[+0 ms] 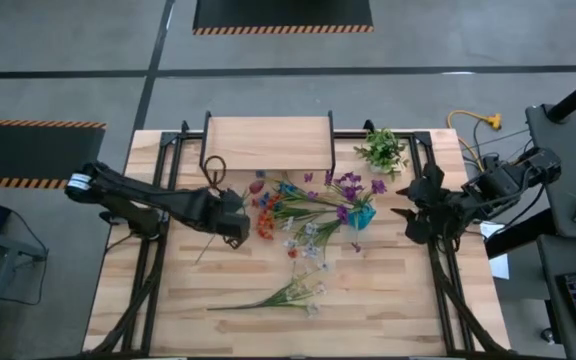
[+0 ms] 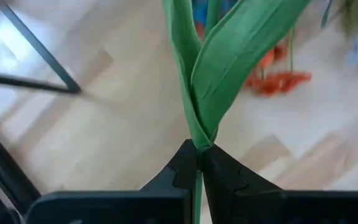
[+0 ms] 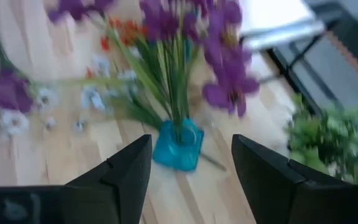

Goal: Pick and place flowers into a vace then onto a shelf
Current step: Put the red tulip into the blue flower vase

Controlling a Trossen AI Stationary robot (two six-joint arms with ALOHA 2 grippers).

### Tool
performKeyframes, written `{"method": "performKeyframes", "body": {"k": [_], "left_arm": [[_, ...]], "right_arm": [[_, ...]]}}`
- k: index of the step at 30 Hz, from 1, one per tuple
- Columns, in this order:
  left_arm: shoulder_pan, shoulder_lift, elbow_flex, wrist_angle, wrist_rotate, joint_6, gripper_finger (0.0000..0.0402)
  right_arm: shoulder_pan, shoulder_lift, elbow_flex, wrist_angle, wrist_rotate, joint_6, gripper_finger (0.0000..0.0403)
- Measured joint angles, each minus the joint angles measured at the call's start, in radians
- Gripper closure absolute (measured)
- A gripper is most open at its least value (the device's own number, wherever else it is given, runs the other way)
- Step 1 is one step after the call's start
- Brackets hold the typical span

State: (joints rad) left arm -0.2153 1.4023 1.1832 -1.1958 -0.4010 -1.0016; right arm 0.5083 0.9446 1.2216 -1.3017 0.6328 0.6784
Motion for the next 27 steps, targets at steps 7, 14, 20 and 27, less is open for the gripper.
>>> {"method": "performKeyframes", "body": {"k": [7,14,20,27], "left_arm": [[-0.034,0.011,0.119,0.003,-0.148,0.099,0.0401],[-0.091,0.06,0.348,0.003,-0.305,0.237,0.0402],[-0.143,0.176,0.622,0.003,-0.43,0.402,0.0401],[-0.173,0.417,1.021,-0.017,-0.518,0.634,0.0401]], "right_arm": [[0.0,-0.001,-0.013,0.215,0.026,-0.177,0.0188],[0.0,-0.001,-0.015,0.378,0.026,-0.338,0.0188],[0.0,0.001,-0.044,0.619,0.022,-0.542,0.0188],[0.0,0.0,-0.113,0.911,0.017,-0.735,0.0188]]}}
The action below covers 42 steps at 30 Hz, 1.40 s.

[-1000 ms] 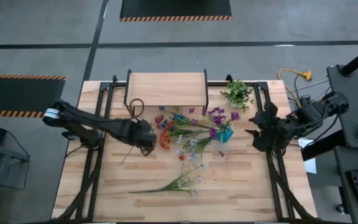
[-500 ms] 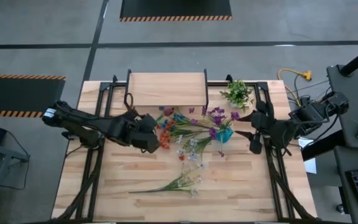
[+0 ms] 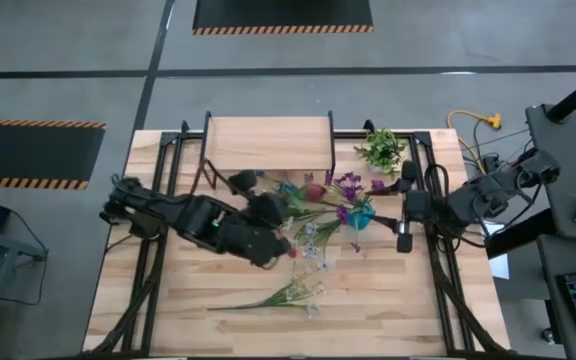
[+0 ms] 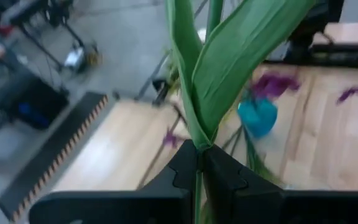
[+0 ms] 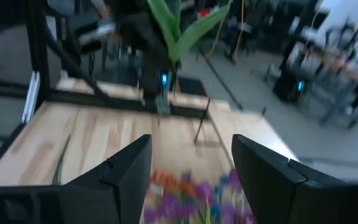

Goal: Pick and place flowers into a vace then onto a shelf
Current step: Put the red tulip into the blue flower vase

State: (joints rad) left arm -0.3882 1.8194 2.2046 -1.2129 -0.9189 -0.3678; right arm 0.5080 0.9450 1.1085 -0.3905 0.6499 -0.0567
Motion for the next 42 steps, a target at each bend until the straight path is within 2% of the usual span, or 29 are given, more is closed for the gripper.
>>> {"method": "performKeyframes", "body": {"k": [2,3,5,7,12,17,24,26,29,35,37,42], "left_arm": [[-0.002,0.075,0.131,-0.03,-0.003,0.057,0.0401],[-0.002,0.104,0.156,-0.017,-0.011,0.074,0.0401],[-0.003,0.07,0.078,0.095,-0.014,0.16,0.0401],[0.005,0.04,0.014,0.144,-0.002,0.163,0.0401],[-0.008,-0.014,-0.014,0.194,-0.038,0.139,0.0401],[-0.021,0.015,-0.023,0.252,-0.056,0.189,0.0401],[0.012,0.057,-0.141,0.393,-0.113,0.209,0.0401],[0.004,0.058,-0.18,0.474,-0.112,0.212,0.0401],[-0.019,0.052,-0.262,0.689,-0.154,0.328,0.0401],[-0.011,0.028,-0.406,1.047,-0.017,0.51,0.0401],[-0.002,0.013,-0.438,1.146,0.021,0.555,0.0401],[0.008,-0.005,-0.473,1.215,0.106,0.595,0.0401]], "right_arm": [[0.0,-0.001,-0.022,0.101,-0.019,-0.063,0.0188],[0.0,-0.001,-0.032,0.15,-0.039,-0.09,0.0188],[0.0,-0.003,-0.046,0.227,-0.085,-0.142,0.0188],[0.0,-0.001,-0.057,0.281,-0.13,-0.192,0.0187],[-0.002,-0.002,-0.071,0.309,-0.147,-0.219,0.017],[-0.004,0.004,-0.091,0.316,-0.151,-0.206,0.0151],[-0.005,-0.014,-0.156,0.287,-0.153,-0.143,0.0147],[-0.003,-0.031,-0.171,0.273,-0.154,-0.113,0.015],[-0.004,-0.058,-0.194,0.259,-0.176,-0.085,0.0153],[-0.004,-0.087,-0.268,0.333,-0.309,-0.094,0.0154],[-0.004,-0.09,-0.303,0.373,-0.317,-0.101,0.0155],[-0.005,-0.092,-0.36,0.452,-0.315,-0.112,0.0156]]}}
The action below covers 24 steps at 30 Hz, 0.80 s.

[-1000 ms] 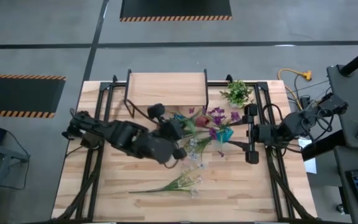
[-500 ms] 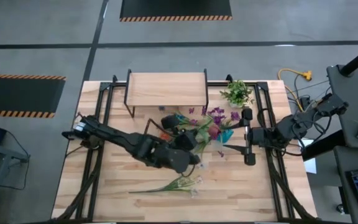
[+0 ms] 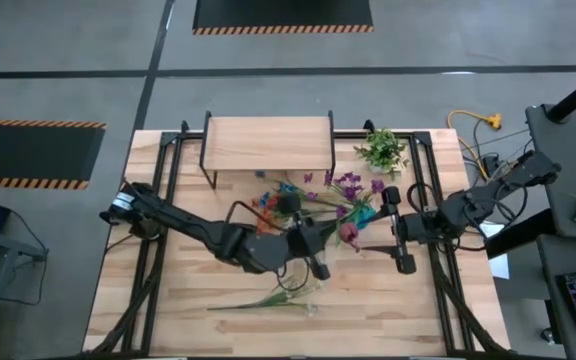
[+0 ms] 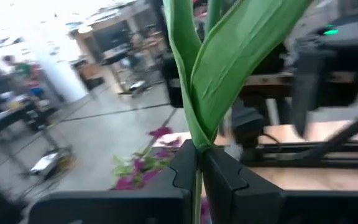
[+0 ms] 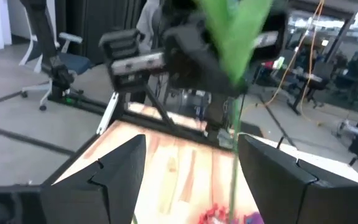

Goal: Pick and place flowers into a vace then onto a shelf
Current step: Put the red tulip into the blue flower vase

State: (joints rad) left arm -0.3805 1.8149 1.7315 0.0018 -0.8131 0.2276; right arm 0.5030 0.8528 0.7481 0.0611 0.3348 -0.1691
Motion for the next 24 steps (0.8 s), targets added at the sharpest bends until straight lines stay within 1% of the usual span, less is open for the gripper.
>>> {"method": "performKeyframes", "body": {"k": [2,4,7,9,12,15,18,20,22,24], "left_arm": [[0.009,0.001,-0.012,0.037,0.078,0.001,0.0401],[0.023,0.008,-0.025,0.105,0.128,0.021,0.0401],[0.031,0.009,-0.028,0.129,0.14,0.049,0.0401],[0.037,0.009,-0.026,0.131,0.178,0.051,0.0401],[0.037,0.019,0.0,0.13,0.233,0.052,0.0401],[0.035,0.04,0.035,0.126,0.248,0.075,0.0401],[0.034,0.077,0.081,0.108,0.254,0.098,0.0401],[0.042,0.119,0.133,0.096,0.279,0.101,0.0401],[0.045,0.163,0.201,0.041,0.278,0.104,0.0401],[0.046,0.213,0.304,-0.051,0.278,0.114,0.0401]], "right_arm": [[0.0,0.003,-0.01,0.041,0.003,-0.02,0.0157],[0.001,0.014,-0.015,0.073,0.004,-0.039,0.0156],[-0.001,0.026,-0.015,0.084,0.006,-0.044,0.0157],[-0.002,0.03,-0.01,0.077,0.006,-0.043,0.0156],[-0.005,0.04,-0.006,0.077,0.013,-0.043,0.0157],[-0.007,0.041,-0.006,0.078,0.039,-0.041,0.016],[-0.007,0.042,-0.006,0.087,0.038,-0.041,0.0161],[-0.006,0.042,-0.006,0.1,0.034,-0.04,0.0161],[-0.006,0.043,-0.006,0.097,0.034,-0.038,0.0162],[-0.006,0.046,-0.006,0.094,0.034,-0.026,0.0166]]}}
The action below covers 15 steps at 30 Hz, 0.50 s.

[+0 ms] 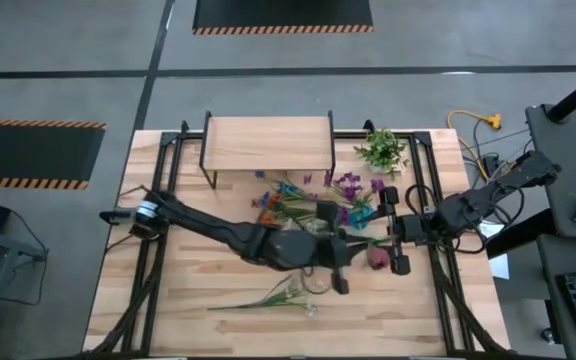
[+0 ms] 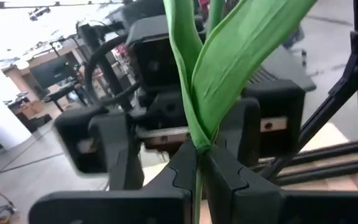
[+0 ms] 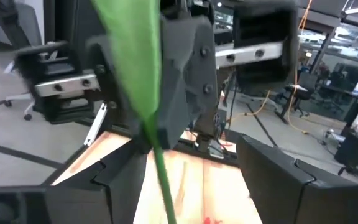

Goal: Pick and place flowers into a vace then onto a shelf
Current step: Put the red tulip into the blue flower vase

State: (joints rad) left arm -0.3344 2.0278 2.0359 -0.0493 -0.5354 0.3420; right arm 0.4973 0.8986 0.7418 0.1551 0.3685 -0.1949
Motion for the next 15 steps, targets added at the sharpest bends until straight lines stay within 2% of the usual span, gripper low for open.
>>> {"method": "performKeyframes", "body": {"k": [3,5,6,7,10,15], "left_arm": [[0.0,0.092,0.196,-0.165,-0.016,-0.001,0.0401],[-0.001,0.163,0.324,-0.261,-0.062,-0.002,0.0401],[-0.002,0.165,0.308,-0.228,-0.087,0.008,0.0401],[-0.003,0.135,0.241,-0.147,-0.097,0.029,0.0401],[-0.003,0.059,0.108,-0.104,-0.098,0.011,0.0401],[-0.006,-0.036,-0.01,0.012,-0.093,-0.008,0.0401]], "right_arm": [[0.0,-0.002,0.002,-0.019,0.0,0.012,0.0173],[0.0,-0.002,0.002,-0.037,0.0,0.015,0.0178],[0.0,-0.002,0.002,-0.046,0.0,0.021,0.0181],[0.0,-0.003,0.001,-0.059,0.0,0.027,0.0183],[0.003,-0.01,0.001,-0.086,0.001,0.032,0.019],[0.005,-0.02,0.001,-0.093,-0.004,0.024,0.0198]]}}
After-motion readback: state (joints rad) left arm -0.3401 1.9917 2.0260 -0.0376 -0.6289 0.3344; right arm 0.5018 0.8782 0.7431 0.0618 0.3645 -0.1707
